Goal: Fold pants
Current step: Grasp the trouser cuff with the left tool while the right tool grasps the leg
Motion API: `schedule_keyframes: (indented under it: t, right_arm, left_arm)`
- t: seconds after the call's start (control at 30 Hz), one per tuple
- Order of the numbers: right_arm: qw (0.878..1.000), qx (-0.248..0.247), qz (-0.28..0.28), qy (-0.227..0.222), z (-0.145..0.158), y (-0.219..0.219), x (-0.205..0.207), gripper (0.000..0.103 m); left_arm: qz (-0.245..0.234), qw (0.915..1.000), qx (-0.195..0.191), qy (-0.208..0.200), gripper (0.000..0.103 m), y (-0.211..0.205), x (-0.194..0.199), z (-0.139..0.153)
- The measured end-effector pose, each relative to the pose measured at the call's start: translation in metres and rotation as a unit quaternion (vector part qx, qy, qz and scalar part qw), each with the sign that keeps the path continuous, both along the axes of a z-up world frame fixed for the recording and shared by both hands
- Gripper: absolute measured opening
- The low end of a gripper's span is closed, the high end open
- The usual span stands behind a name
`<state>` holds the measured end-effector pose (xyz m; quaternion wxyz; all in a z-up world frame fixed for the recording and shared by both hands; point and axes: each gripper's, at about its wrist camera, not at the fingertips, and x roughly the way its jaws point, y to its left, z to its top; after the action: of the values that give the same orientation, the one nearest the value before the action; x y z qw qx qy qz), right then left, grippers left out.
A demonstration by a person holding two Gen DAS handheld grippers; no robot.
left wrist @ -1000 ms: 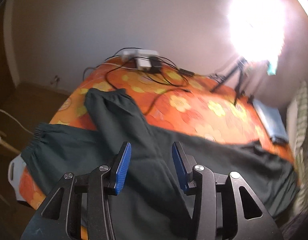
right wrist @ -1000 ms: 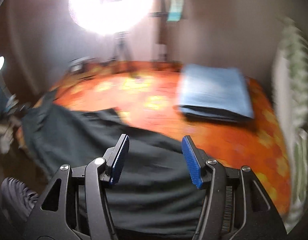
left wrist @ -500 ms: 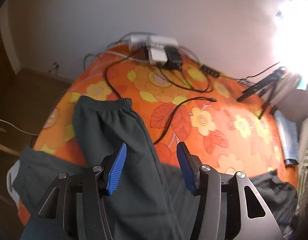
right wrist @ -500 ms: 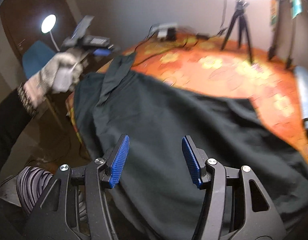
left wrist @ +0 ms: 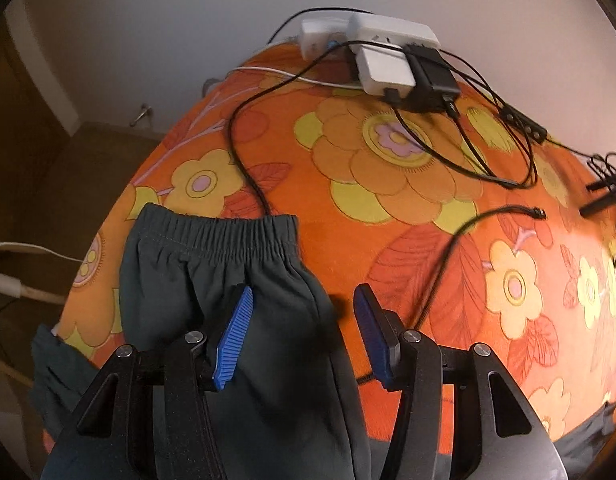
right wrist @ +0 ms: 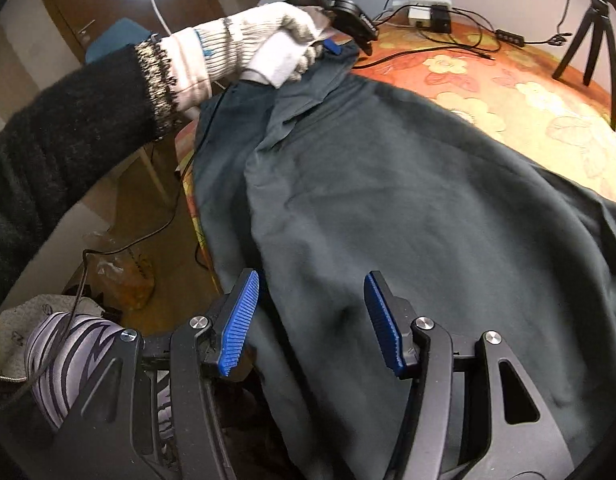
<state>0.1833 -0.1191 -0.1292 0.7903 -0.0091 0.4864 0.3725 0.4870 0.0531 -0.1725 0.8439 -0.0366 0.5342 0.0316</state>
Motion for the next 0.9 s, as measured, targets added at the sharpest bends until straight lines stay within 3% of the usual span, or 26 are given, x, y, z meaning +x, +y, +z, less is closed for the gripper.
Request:
schedule_keyframes:
  t: [0.1,0.2,0.27,0.47,0.67,0.7,0.73,0.83,0.9]
  right_arm:
    - [1.0,-0.006,0.007,-0.001,-0.004,0.008,0.003,0.057]
    - [1.0,-0.008,0.019,0.0,-0.007,0.019,0.003,0.057]
    - [0.999,-0.02,0.028,-0.011,-0.008,0.027,0.001,0.057]
    - [0.998,-0.038,0.032,-0.03,-0.011,0.041,0.002,0.057]
    - [0.996,-0.057,0.035,-0.052,-0.013,0.051,0.004,0.057]
    - [0.996,-0.059,0.034,-0.053,-0.014,0.053,0.005,0.05]
    - [0.996,-0.06,0.034,-0.051,-0.015,0.055,0.005,0.036]
    - [0.996,-0.063,0.027,-0.052,-0.016,0.057,0.009,0.008]
    - [0.997,-0.059,0.017,-0.048,-0.016,0.055,0.011,0.006]
  left_arm:
    - [-0.009,0.9999,0.002,-0.01,0.046,0.0,-0.001,-0.005]
    - [-0.013,0.9996,0.005,-0.023,0.018,0.001,-0.003,-0.005]
    - [-0.007,0.9995,-0.003,-0.031,0.008,0.009,-0.005,-0.003]
    - [0.018,0.9963,-0.042,-0.073,0.004,0.039,-0.024,0.018]
    - [0.038,0.9869,-0.102,-0.119,0.004,0.077,-0.057,0.052]
    - [0.041,0.9857,-0.106,-0.124,0.004,0.081,-0.063,0.056]
    - [0.045,0.984,-0.114,-0.13,0.004,0.088,-0.07,0.06]
    - [0.057,0.9795,-0.131,-0.142,0.004,0.112,-0.092,0.063]
    - [0.069,0.9774,-0.136,-0.146,0.004,0.127,-0.106,0.062]
